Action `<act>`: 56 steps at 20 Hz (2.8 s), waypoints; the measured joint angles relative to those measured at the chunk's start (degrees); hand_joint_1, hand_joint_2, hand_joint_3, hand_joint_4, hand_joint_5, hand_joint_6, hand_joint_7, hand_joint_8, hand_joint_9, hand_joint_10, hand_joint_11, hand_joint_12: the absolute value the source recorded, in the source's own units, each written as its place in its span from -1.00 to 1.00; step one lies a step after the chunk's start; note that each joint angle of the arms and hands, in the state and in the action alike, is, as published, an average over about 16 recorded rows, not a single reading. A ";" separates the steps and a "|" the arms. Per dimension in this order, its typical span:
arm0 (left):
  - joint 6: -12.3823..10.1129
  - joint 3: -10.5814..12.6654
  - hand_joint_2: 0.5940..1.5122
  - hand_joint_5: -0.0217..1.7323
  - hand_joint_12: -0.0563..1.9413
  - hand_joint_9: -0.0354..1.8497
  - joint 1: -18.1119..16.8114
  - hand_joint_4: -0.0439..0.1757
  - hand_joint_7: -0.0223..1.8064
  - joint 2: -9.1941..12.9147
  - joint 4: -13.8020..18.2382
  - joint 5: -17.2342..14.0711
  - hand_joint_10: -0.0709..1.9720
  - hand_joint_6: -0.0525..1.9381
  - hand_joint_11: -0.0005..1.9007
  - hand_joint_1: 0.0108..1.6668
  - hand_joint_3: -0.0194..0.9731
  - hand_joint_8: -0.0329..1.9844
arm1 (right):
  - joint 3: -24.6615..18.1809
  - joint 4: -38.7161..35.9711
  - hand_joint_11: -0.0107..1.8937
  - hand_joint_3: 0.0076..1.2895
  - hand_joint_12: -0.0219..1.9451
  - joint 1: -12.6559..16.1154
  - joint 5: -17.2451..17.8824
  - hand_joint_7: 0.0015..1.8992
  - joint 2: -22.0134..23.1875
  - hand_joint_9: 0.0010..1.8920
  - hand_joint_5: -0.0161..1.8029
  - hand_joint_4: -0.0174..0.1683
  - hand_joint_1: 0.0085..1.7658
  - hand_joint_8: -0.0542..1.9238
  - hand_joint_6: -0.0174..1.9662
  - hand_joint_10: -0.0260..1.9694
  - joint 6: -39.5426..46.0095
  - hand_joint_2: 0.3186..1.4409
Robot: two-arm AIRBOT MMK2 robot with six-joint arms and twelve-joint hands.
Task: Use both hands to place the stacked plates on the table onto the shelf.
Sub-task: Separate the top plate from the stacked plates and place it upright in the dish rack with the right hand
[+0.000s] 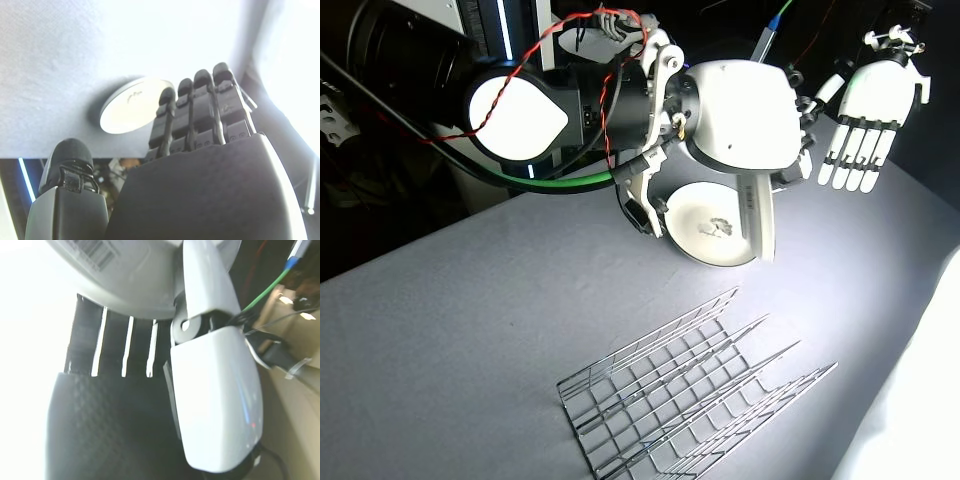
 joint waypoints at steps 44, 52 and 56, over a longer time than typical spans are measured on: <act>-0.11 -0.90 0.26 -0.89 -0.87 -0.88 0.20 -0.60 -0.89 0.13 -0.01 -0.09 -0.92 -0.94 -0.95 -1.00 -0.94 -0.96 | 3.69 40.16 -0.12 -1.00 0.59 4.47 -10.20 -0.05 9.10 -0.01 -0.13 -0.90 0.67 0.00 0.11 0.08 -1.07 0.31; -1.06 -1.68 0.26 -0.90 -0.87 -0.90 0.30 -0.61 -0.91 0.11 -0.12 -0.42 -0.92 -0.94 -0.95 -1.00 -0.94 -0.96 | 4.36 40.16 -0.12 -1.00 0.59 0.63 -8.13 -0.07 11.60 -0.03 -0.12 -0.90 0.67 0.03 0.09 0.11 -1.38 0.31; -2.24 -2.99 0.26 -0.90 -0.87 -0.91 0.35 -0.60 -0.91 -0.23 -0.43 -0.69 -0.92 -0.94 -0.95 -1.00 -0.94 -0.96 | 5.11 39.81 -0.13 -1.00 0.60 -2.52 -6.08 -0.07 12.29 -0.04 -0.12 -0.90 0.67 0.03 0.11 0.12 -1.39 0.31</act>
